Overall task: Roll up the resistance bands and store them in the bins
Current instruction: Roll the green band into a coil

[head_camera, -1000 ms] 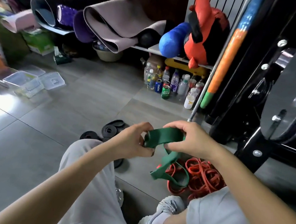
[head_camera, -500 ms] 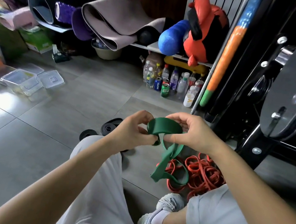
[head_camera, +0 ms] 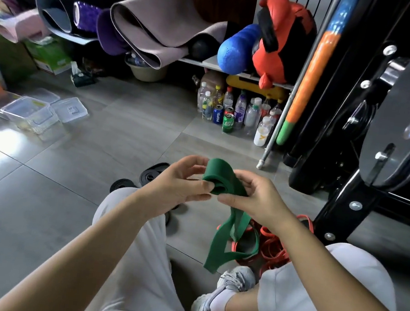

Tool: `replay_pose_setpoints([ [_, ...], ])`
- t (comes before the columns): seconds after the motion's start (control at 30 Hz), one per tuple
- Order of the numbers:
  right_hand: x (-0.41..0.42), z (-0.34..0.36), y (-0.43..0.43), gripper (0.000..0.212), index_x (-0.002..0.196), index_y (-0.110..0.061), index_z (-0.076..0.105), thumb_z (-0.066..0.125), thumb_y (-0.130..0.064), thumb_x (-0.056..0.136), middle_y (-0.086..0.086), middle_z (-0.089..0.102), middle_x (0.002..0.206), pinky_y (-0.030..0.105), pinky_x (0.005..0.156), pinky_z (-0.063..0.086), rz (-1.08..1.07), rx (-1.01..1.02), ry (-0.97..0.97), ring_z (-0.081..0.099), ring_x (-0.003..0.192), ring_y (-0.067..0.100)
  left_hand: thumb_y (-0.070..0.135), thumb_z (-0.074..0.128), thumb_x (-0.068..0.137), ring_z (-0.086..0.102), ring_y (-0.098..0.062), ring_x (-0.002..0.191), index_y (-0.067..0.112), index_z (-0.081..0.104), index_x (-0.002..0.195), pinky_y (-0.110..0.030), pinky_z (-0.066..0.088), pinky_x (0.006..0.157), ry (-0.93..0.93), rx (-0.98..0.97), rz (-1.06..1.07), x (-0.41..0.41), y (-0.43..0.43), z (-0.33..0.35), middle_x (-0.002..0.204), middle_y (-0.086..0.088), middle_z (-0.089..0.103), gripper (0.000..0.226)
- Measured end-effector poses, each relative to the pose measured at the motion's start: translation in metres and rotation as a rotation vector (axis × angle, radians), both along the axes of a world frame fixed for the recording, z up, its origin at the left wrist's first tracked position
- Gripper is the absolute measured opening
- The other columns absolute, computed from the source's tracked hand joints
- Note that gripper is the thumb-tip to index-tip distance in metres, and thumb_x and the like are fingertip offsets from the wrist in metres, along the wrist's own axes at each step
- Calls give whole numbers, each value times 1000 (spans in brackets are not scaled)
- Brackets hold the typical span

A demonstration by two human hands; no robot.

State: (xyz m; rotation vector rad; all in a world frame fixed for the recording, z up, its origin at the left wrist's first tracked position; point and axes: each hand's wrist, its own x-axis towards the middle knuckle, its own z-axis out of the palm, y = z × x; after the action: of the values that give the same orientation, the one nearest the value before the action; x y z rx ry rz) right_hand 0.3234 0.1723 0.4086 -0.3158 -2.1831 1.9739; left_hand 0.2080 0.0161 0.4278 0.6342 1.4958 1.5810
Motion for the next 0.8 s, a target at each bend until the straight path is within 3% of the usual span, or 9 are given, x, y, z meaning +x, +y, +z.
replay_pose_setpoints([
  [0.1, -2, 7, 7, 33, 98, -24, 68, 83, -19, 68, -7, 71, 87, 29, 76, 53, 16, 399, -145, 65, 82, 8, 25, 80, 72, 59, -15, 97, 23, 48, 125, -24, 49, 77, 767, -372, -156, -6, 1, 18, 130, 1, 51, 62],
  [0.17, -5, 15, 6, 32, 97, -23, 67, 80, -28, 69, -6, 68, 87, 33, 74, 52, 62, 651, -204, 62, 82, 11, 46, 77, 67, 53, -15, 108, 28, 39, 136, -28, 46, 83, 1164, -587, -261, -1, 9, 31, 130, 7, 48, 81],
  [0.27, -11, 24, 0, 31, 98, -22, 64, 75, -30, 70, -5, 63, 92, 27, 68, 46, 139, 806, -218, 58, 85, 14, 51, 71, 70, 55, -18, 100, 27, 48, 125, -28, 41, 71, 1391, -742, -331, 8, 22, 35, 114, 6, 60, 64],
  [0.37, -11, 28, 3, 36, 102, -23, 60, 76, -28, 69, -5, 60, 97, 28, 71, 47, 119, 805, -228, 56, 89, 16, 46, 72, 72, 58, -20, 87, 22, 57, 111, -29, 44, 68, 1313, -705, -293, 7, 26, 32, 99, 4, 64, 48],
  [0.5, 1, 29, 13, 50, 110, -27, 51, 79, -22, 70, -9, 57, 104, 30, 80, 54, 94, 470, -243, 59, 95, 10, 31, 82, 67, 60, -16, 80, 26, 63, 107, -20, 46, 66, 956, -490, -159, 3, 19, 32, 80, 15, 61, 45],
  [0.6, 3, 17, 15, 50, 113, -23, 57, 81, -20, 70, -6, 66, 106, 35, 90, 52, 110, 381, -189, 63, 99, 10, 24, 85, 62, 63, -18, 84, 30, 65, 100, -25, 51, 75, 783, -361, -83, 2, 13, 23, 91, 11, 67, 43],
  [0.67, 2, 8, 14, 58, 120, -21, 57, 83, -23, 69, -8, 66, 112, 29, 97, 47, 98, 376, -154, 60, 107, 5, 17, 85, 63, 65, -18, 84, 31, 65, 98, -29, 55, 73, 677, -271, -3, -1, 9, 18, 93, 9, 69, 42],
  [0.73, 2, 3, 11, 57, 120, -17, 59, 83, -18, 68, -9, 67, 114, 21, 99, 43, 54, 275, -77, 59, 109, -1, 5, 82, 66, 65, -13, 78, 26, 64, 100, -23, 52, 65, 521, -149, 46, -2, 7, 16, 91, 6, 69, 44],
  [0.8, 1, 3, 8, 51, 114, -22, 62, 83, -17, 67, -7, 69, 110, 22, 99, 44, 24, 166, -4, 61, 107, 2, 0, 78, 68, 65, -11, 77, 15, 64, 106, -20, 50, 64, 303, 9, 36, 0, 4, 12, 93, -1, 69, 43],
])
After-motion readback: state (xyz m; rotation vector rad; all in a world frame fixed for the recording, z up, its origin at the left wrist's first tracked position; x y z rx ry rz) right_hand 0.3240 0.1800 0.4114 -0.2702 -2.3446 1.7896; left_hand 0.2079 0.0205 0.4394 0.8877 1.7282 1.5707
